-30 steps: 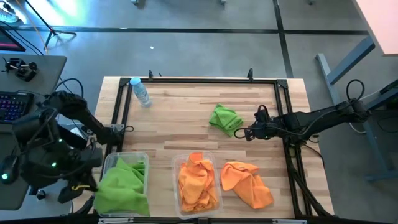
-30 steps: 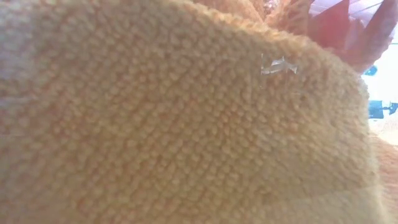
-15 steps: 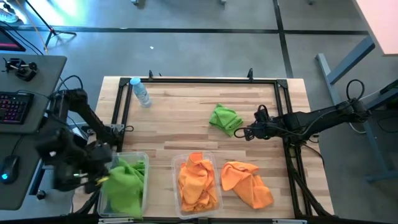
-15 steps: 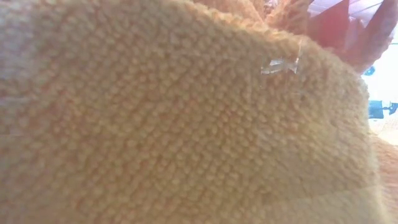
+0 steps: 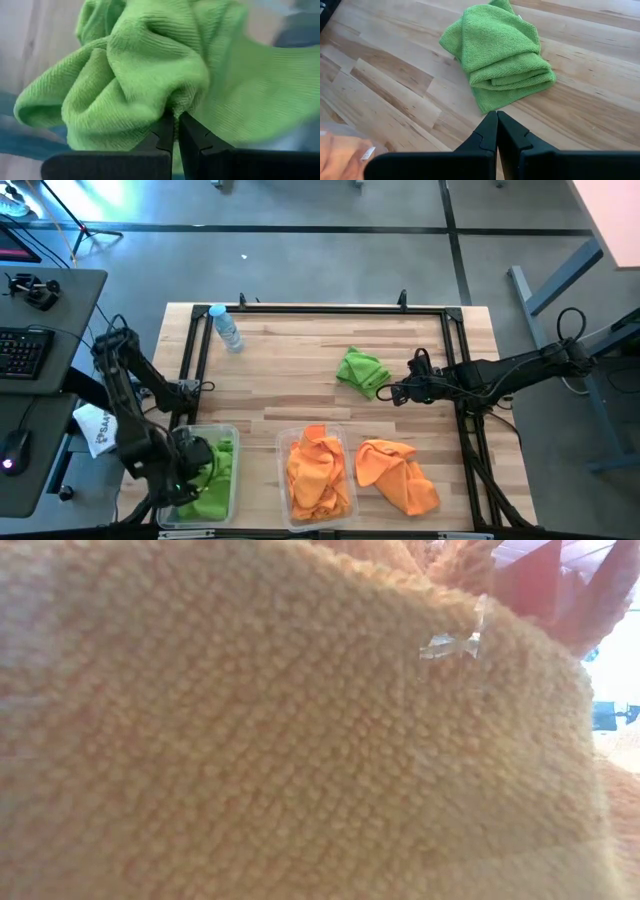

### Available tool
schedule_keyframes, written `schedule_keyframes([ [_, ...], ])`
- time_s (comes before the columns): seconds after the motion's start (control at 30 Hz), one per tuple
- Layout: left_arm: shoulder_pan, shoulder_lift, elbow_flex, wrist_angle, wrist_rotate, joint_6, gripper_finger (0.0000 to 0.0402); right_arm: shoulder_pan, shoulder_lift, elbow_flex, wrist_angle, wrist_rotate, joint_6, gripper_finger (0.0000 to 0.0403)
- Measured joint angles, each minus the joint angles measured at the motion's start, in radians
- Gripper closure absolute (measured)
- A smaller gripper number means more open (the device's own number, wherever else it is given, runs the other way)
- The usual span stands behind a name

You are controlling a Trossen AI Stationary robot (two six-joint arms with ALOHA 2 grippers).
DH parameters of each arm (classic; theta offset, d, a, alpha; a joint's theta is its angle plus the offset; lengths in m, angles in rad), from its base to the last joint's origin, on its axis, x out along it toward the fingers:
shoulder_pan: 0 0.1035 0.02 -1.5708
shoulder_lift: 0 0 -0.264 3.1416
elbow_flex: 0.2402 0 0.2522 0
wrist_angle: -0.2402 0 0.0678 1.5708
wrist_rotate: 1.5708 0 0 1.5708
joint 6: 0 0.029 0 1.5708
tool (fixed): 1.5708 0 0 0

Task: Sort microfiber towel by color & place in baskets
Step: Put the green towel into the left transparent bin

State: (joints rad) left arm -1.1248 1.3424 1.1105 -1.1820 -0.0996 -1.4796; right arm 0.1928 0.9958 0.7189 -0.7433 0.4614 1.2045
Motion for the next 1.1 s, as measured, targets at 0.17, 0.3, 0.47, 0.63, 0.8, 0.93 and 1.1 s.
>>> schedule_keyframes([
  [0.17, 0.0, 0.088, -0.064, 0.008, -0.041, 0.01, 0.0401, 0.0, 0.0, 0.0, 0.0, 0.0, 0.0, 0.0403],
  [0.3, 0.0, 0.162, -0.115, 0.097, -0.045, 0.025, 0.0401, 0.0, 0.0, 0.0, 0.0, 0.0, 0.0, 0.0403],
  [0.47, 0.0, 0.247, -0.13, 0.157, -0.048, 0.024, 0.0391, 0.0, 0.0, 0.0, 0.005, -0.001, 0.003, 0.0403],
  [0.63, 0.0, 0.263, -0.13, 0.166, -0.027, 0.018, 0.0359, 0.0, 0.0, 0.0, 0.01, -0.008, 0.005, 0.0403],
  [0.8, 0.0, 0.218, -0.133, 0.173, -0.01, 0.016, 0.0308, 0.0, 0.0, 0.0, 0.01, -0.009, 0.01, 0.0403],
  [0.93, 0.001, 0.15, -0.133, 0.173, 0.021, 0.01, 0.0273, 0.0, 0.0, 0.0, 0.009, -0.009, 0.009, 0.0403],
  [1.1, 0.0, 0.03, -0.09, 0.097, 0.026, -0.062, 0.026, 0.0, 0.0, 0.0, 0.009, -0.009, 0.0, 0.0403],
])
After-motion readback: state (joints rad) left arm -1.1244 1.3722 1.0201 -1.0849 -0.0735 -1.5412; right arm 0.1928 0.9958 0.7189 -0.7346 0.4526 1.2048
